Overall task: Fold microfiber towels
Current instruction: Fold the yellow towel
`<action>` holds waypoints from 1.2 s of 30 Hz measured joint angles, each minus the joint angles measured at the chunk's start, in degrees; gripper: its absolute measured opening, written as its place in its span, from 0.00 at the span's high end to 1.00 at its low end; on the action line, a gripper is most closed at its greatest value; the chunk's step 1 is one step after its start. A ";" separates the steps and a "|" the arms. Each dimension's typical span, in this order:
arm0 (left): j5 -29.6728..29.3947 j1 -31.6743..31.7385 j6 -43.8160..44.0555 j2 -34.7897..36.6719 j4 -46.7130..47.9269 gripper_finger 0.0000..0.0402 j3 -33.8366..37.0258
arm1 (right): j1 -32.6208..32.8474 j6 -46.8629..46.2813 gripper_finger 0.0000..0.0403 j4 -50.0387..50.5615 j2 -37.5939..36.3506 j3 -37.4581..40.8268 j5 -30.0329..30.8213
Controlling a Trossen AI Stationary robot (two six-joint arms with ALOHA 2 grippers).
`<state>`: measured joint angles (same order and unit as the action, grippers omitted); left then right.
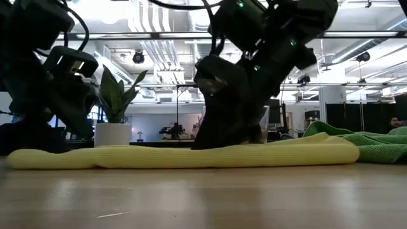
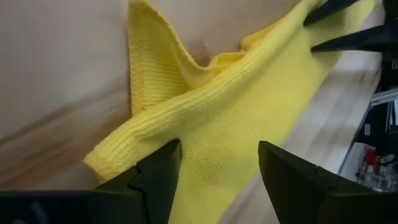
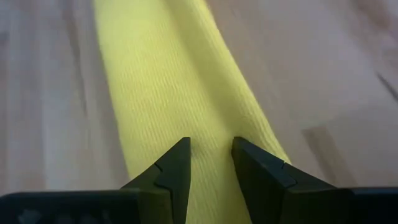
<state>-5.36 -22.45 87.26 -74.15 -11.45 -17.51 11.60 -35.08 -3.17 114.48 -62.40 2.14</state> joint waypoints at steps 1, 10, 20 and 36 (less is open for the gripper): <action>0.43 -0.05 0.44 -0.11 0.07 0.49 -0.03 | -0.04 -0.39 0.71 1.51 -0.09 -0.20 0.17; -5.02 -0.05 -4.19 13.35 0.58 0.49 0.27 | -0.13 -1.35 0.71 3.17 -7.87 0.25 1.53; -3.07 2.65 -13.27 16.78 1.85 0.49 -0.34 | 10.78 -25.59 0.71 2.36 -16.86 1.59 12.98; 16.63 19.85 -43.63 -2.04 1.90 0.49 -9.25 | 32.52 -89.72 0.61 -3.87 1.48 -6.65 54.45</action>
<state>11.28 -2.60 43.64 -76.20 -9.55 -26.75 44.11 -124.80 -7.03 115.96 -69.04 56.59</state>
